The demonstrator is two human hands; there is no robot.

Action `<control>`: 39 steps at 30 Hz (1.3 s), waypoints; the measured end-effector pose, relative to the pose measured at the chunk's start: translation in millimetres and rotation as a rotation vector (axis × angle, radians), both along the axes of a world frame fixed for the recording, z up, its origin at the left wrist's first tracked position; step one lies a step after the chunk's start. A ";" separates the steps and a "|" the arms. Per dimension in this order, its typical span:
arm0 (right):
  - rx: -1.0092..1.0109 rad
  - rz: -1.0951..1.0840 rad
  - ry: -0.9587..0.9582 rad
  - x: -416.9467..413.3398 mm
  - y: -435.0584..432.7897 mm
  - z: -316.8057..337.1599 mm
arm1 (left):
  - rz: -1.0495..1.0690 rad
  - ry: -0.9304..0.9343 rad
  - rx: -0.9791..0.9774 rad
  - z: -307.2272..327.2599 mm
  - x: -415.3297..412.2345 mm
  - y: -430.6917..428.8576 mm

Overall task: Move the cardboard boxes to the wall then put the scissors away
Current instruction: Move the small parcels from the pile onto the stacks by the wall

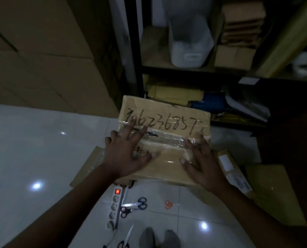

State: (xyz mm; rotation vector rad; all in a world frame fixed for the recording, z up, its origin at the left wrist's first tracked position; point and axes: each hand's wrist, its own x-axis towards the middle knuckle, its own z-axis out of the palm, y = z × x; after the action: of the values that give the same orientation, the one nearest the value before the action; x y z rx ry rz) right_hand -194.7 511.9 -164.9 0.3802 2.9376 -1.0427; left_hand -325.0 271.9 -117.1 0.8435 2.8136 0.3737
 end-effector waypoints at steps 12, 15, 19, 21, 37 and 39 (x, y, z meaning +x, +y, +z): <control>0.183 0.110 0.099 -36.0 13.7 273.1 | 0.154 0.188 0.020 245.3 20.3 -10.6; 0.198 0.142 0.104 -44.9 10.3 319.3 | 0.206 0.247 0.003 285.5 26.4 -17.4; 0.230 0.179 0.144 -48.5 -3.7 375.4 | 0.293 0.293 -0.004 334.8 37.1 -27.8; 0.232 0.188 0.156 -50.0 -13.3 395.6 | 0.316 0.312 0.010 355.1 41.8 -35.6; 0.214 0.406 0.176 -94.1 -179.3 459.8 | 0.587 0.372 0.080 405.5 44.9 -205.9; 0.226 0.407 0.179 -105.8 -216.7 462.6 | 0.590 0.387 0.091 406.8 37.7 -243.0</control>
State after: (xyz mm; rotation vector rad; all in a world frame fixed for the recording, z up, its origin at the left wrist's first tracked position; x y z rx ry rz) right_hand -300.5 295.1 297.7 -0.3205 3.0985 -0.7289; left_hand -287.3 29.0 289.7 0.0715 3.3980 0.4590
